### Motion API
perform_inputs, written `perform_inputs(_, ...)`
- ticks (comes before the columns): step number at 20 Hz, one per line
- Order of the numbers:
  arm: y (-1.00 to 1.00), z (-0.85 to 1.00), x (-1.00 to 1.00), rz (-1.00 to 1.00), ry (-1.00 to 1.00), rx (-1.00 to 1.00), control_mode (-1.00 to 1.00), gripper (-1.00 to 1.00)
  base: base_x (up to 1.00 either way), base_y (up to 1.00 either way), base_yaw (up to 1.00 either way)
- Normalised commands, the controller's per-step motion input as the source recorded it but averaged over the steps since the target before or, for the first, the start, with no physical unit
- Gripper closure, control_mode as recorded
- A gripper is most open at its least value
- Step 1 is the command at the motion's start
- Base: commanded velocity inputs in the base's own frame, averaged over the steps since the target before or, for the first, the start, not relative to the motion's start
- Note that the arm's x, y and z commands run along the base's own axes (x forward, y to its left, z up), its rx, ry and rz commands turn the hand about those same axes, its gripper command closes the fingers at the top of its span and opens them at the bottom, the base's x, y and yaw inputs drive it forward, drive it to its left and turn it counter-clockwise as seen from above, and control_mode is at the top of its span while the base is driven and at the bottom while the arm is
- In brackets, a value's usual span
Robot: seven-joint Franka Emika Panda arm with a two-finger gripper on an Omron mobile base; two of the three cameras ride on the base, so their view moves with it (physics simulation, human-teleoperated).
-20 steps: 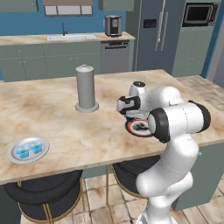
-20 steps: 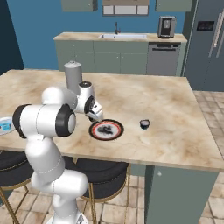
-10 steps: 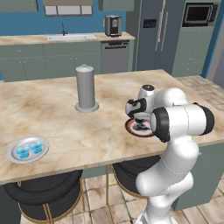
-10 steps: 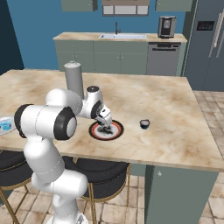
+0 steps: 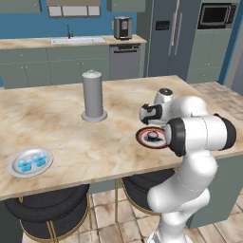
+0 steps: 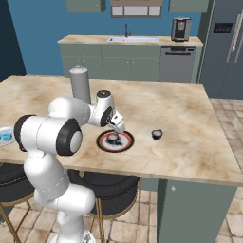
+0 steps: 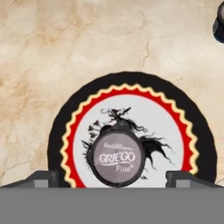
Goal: Place two yogurt containers on each plate.
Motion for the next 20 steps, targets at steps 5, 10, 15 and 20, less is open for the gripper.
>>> perform_inputs(5, -0.80, 0.50, 0.00, 0.00, -0.12, 0.00, -1.00, -1.00, 0.00, 0.00, 0.00)
perform_inputs(10, -1.00, 0.30, 0.04, 0.00, -0.04, 0.00, -1.00, -1.00, 0.00, 0.00, 0.00)
perform_inputs(15, -1.00, 0.00, 0.16, 0.00, 0.00, -0.09, -1.00, -1.00, 0.00, 0.00, 0.00)
perform_inputs(20, -0.54, -0.26, 0.31, 0.00, 0.05, -0.15, -1.00, -1.00, 0.00, 0.00, 0.00)
